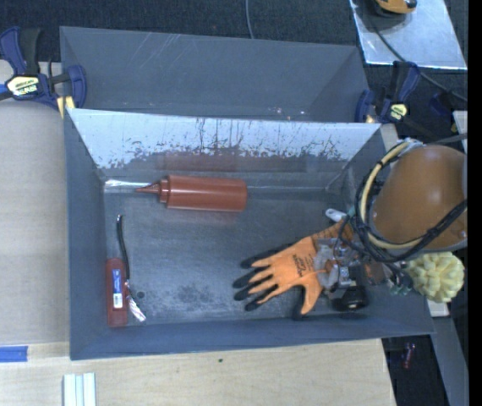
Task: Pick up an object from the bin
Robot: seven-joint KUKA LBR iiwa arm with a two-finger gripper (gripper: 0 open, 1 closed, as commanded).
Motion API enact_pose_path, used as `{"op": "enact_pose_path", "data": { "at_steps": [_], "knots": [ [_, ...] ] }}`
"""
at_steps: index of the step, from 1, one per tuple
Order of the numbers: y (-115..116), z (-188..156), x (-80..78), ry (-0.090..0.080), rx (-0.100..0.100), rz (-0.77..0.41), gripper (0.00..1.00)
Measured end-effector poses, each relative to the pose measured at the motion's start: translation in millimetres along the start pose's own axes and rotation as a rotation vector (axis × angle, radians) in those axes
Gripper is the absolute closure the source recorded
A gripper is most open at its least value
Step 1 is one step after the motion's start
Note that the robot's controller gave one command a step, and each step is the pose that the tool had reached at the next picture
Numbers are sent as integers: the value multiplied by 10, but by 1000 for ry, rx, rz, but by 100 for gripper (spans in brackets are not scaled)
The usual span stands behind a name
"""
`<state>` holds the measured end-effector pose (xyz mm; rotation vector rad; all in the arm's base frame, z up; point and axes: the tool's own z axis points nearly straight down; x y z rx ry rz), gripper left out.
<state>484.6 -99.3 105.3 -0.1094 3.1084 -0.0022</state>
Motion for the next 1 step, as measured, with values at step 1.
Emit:
{"op": "enact_pose_path", "data": {
  "at_steps": [1],
  "knots": [
    [29, -2, -17, -2, 1, -23, 100]
  ]
}}
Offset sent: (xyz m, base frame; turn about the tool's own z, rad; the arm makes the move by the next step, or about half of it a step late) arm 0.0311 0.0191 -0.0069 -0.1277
